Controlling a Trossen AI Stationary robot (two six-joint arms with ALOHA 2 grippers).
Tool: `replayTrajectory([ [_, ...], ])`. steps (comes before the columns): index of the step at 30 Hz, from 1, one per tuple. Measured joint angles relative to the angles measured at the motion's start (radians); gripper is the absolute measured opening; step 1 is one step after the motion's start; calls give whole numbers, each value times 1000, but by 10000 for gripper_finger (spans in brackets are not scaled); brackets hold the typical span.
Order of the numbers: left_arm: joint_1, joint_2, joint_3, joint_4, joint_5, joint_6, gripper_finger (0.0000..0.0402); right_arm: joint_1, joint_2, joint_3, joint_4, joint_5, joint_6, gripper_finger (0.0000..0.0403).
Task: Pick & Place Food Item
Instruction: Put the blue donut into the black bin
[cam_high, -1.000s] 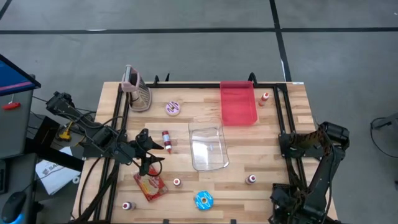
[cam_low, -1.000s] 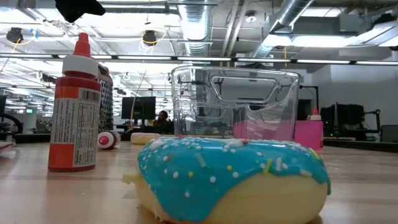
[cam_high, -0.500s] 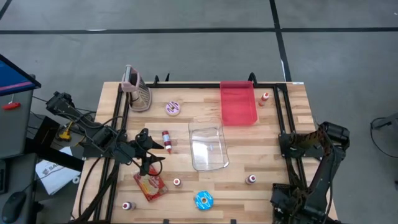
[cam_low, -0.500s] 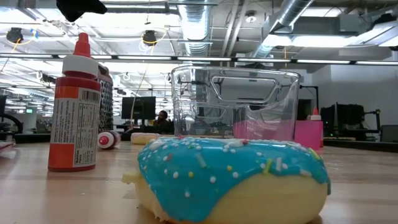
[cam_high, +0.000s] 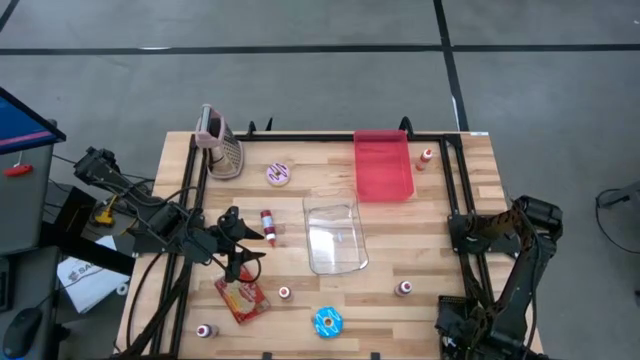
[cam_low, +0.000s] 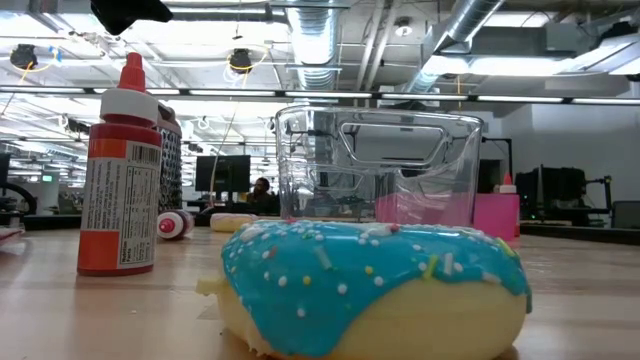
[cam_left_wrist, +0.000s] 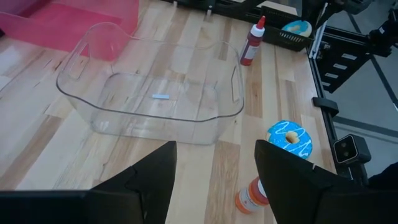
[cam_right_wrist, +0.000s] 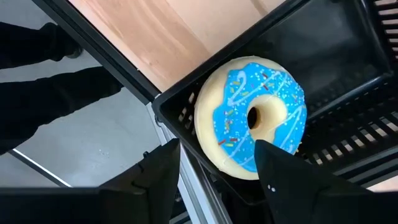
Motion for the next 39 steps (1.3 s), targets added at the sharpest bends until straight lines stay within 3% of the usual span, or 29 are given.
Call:
replayTrajectory([
  [10,8,0,0,6,-2,-4,214,-151,-3,9,-88,30,-115,199],
  [13,8,0,0,7,9,-4,214,-214,-38,12,-114,100,-152,199],
  [18,8,0,0,7,56,-5,218,-316,-152,13,-115,306,-221,199],
  [22,8,0,0,7,95,-5,225,-397,-207,14,-8,413,-299,200],
  [30,-19,-3,0,57,212,-5,235,-556,-151,15,472,329,-540,194],
  [34,-67,-3,0,59,251,-6,234,-556,-99,15,586,274,-522,186],
  [39,-130,-3,0,62,214,-32,233,-543,-33,38,647,255,-473,182],
])
